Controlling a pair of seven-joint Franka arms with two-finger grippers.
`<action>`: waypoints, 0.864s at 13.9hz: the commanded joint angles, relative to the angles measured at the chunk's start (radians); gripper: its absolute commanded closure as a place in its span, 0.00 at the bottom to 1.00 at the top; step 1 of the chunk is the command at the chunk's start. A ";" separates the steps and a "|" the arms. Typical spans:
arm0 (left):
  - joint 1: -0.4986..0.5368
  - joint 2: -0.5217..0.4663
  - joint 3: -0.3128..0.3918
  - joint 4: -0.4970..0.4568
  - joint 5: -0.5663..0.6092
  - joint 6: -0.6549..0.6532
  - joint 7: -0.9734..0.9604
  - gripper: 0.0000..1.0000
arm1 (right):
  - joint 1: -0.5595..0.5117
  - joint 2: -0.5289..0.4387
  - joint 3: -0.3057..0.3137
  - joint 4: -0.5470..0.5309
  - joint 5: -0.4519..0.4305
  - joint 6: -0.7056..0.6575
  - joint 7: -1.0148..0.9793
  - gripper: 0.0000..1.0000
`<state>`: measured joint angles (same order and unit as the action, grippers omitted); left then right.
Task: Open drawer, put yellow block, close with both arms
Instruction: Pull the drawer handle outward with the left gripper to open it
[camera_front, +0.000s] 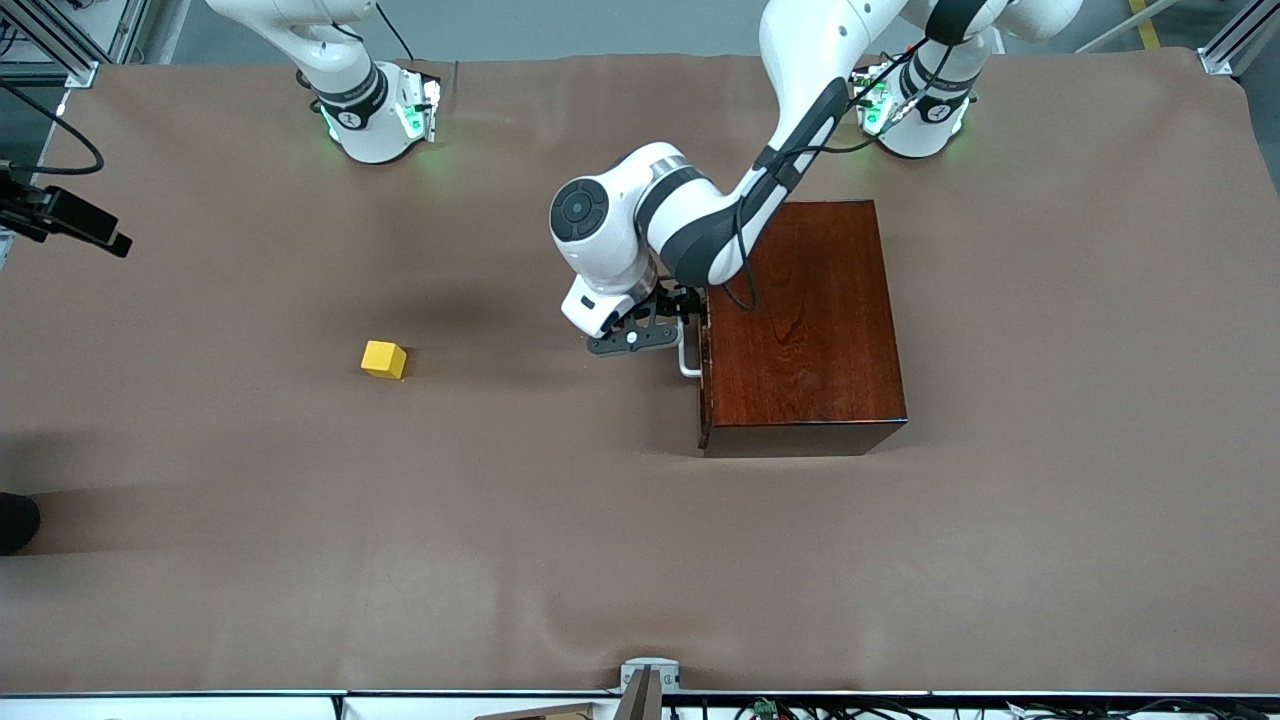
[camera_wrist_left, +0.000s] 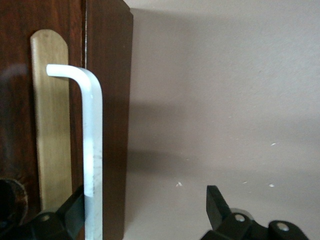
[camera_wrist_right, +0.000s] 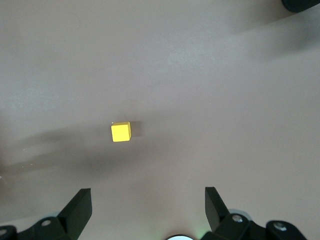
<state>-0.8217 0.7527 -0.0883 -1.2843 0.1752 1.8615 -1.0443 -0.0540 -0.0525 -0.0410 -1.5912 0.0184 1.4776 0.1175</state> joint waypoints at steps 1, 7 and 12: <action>-0.024 0.023 -0.007 0.033 0.026 0.096 -0.074 0.00 | -0.006 -0.001 0.007 0.007 -0.005 -0.010 -0.019 0.00; -0.057 0.027 -0.011 0.037 0.015 0.215 -0.074 0.00 | -0.004 -0.001 0.007 0.000 -0.005 -0.011 -0.022 0.00; -0.065 0.051 -0.011 0.037 0.015 0.338 -0.065 0.00 | 0.010 0.000 0.009 0.000 -0.005 -0.011 -0.030 0.00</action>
<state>-0.8779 0.7619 -0.0930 -1.2872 0.1753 2.1168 -1.0982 -0.0484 -0.0490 -0.0333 -1.5918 0.0184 1.4741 0.1040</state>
